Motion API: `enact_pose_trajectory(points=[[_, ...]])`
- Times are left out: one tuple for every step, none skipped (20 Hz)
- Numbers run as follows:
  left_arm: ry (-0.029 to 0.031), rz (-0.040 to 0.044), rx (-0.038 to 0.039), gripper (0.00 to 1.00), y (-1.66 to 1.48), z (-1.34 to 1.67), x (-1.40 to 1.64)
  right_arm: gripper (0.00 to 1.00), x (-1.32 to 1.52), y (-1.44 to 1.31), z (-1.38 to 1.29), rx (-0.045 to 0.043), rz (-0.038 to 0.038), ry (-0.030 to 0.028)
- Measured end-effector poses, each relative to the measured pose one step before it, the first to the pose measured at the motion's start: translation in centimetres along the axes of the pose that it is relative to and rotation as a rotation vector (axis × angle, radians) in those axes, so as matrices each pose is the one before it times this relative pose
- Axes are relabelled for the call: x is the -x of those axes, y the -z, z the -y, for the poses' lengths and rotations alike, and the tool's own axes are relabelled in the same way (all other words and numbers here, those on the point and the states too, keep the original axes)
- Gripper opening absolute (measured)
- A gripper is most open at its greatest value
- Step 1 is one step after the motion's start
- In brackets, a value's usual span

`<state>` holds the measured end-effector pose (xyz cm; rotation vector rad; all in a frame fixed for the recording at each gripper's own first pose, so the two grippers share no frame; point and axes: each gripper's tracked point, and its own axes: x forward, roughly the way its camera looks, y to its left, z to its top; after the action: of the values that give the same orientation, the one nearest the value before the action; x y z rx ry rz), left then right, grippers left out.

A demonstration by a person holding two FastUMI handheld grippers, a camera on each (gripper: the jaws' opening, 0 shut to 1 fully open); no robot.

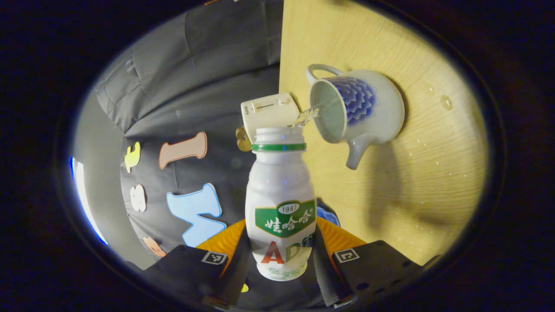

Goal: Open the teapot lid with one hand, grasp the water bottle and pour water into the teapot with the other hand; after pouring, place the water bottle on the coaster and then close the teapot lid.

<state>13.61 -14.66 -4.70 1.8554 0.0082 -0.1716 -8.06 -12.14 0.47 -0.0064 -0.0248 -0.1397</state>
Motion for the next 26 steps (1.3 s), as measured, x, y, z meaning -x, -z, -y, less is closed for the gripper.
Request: enact_pose_trajectory(points=[[-0.00006,-0.00132,-0.00775,0.75,0.13,-0.061,-0.008,0.01,-0.063,0.052,-0.068,-0.00099,-0.00214,-0.00191],[-0.00027,-0.00089,-0.00799,0.8,0.052,-0.046,0.117,0.02,-0.033,-0.061,0.059,-0.00166,-0.00025,0.00004],[-0.00716,0.00527,-0.00574,0.8,-0.078,-0.273,0.004,0.01,0.02,-0.023,0.005,0.00172,-0.0012,0.0017],[-0.00007,0.0004,-0.00049,0.75,-0.058,-0.043,0.083,0.01,0.028,0.14,0.087,-0.00019,-0.00072,0.00068],[0.001,0.00449,-0.00179,0.75,-0.114,-0.091,0.072,0.02,0.061,-0.098,0.039,-0.00331,0.00049,-0.00079],[-0.00024,0.00214,-0.00671,0.75,-0.149,-0.126,0.124,0.01,0.016,-0.036,-0.029,0.00072,-0.00012,0.0004],[-0.00359,0.00316,-0.00919,0.75,-0.009,-0.13,-0.009,0.01,0.074,-0.095,0.018,0.00294,0.00257,0.00121],[-0.00231,0.0011,-0.00769,0.75,-0.09,-0.069,0.014,0.01,0.017,-0.021,0.046,0.00161,0.00199,0.00067],[0.00014,-0.00025,-0.00556,0.75,0.031,-0.063,-0.002,0.01,0.075,-0.136,0.02,-0.00114,0.00178,-0.00055],[-0.00258,0.0015,-0.00613,0.8,-0.098,-0.035,0.004,0.01,0.028,-0.005,0.028,-0.00122,0.00188,-0.0005],[-0.00156,-0.00067,-0.00717,0.8,-0.086,-0.078,-0.01,0.01,0.058,-0.135,0.02,0.00072,0.00182,0.00112],[-0.00231,0.00024,-0.0093,0.75,-0.008,-0.102,0.023,0.01,-0.035,0.086,0.023,0.00082,-0.00044,0.00072],[-0.00152,-0.00037,-0.01002,0.8,-0.007,-0.086,-0.067,0.02,0.022,-0.037,0.026,-0.00139,-0.00031,-0.00102],[-0.00042,-0.00011,-0.00893,0.8,-0.038,-0.018,-0.003,0.02,-0.005,0.087,-0.005,0.00019,-0.00215,-0.00033],[0.0029,-0.00037,-0.00919,0.8,-0.064,0.022,-0.082,0.01,0.009,-0.012,-0.009,0.00049,-0.00136,-0.00027],[-0.00258,-0.00016,-0.00853,0.8,0.044,-0.161,-0.076,0.01,0.046,0.08,0.034,-0.00048,-0.00064,-0.0002],[-0.0003,-0.00133,-0.00771,0.75,0.08,-0.055,-0.045,0.01,0.05,-0.057,0.039,0.00043,0.00023,0.00063],[-0.0036,0.00061,-0.00444,0.8,-0.051,-0.079,-0.013,0.01,0.018,0.012,0.047,0.00037,0.00065,0.00087],[0.00142,0.00019,-0.00355,0.8,0.03,-0.019,-0.072,0.0,-0.075,-0.085,-0.05,-0.00047,-0.00052,-0.00023],[0.00287,-0.00127,-0.00329,0.8,0.014,0.081,0.005,0.0,-0.089,0.024,-0.066,-0.00084,-0.00063,-0.00292],[0.00105,-0.00275,-0.00708,0.75,-0.028,-0.024,-0.018,0.01,0.027,0.046,-0.121,0.00137,-0.00121,-0.00456],[0.00128,-0.00132,-0.00986,0.75,0.069,-0.069,0.053,0.01,0.003,0.176,-0.094,0.00583,-0.00261,-0.00151],[-0.00341,0.00095,-0.01196,0.7,-0.058,-0.083,-0.023,0.01,-0.003,-0.088,-0.081,0.00196,-0.00117,-0.00241],[-0.00132,-0.00166,-0.01067,0.79,0.025,-0.074,-0.004,0.01,0.007,-0.122,-0.013,-0.0018,0.00158,-0.00187],[0.00287,-0.00264,-0.0062,0.79,0.026,0.072,-0.035,0.02,0.009,-0.035,0.047,0.00171,-0.00058,0.00145],[0.00435,-0.00123,-0.0103,0.79,0.141,0.06,0.06,0.01,0.067,0.124,0.131,0.0017,-0.00017,0.00193]])
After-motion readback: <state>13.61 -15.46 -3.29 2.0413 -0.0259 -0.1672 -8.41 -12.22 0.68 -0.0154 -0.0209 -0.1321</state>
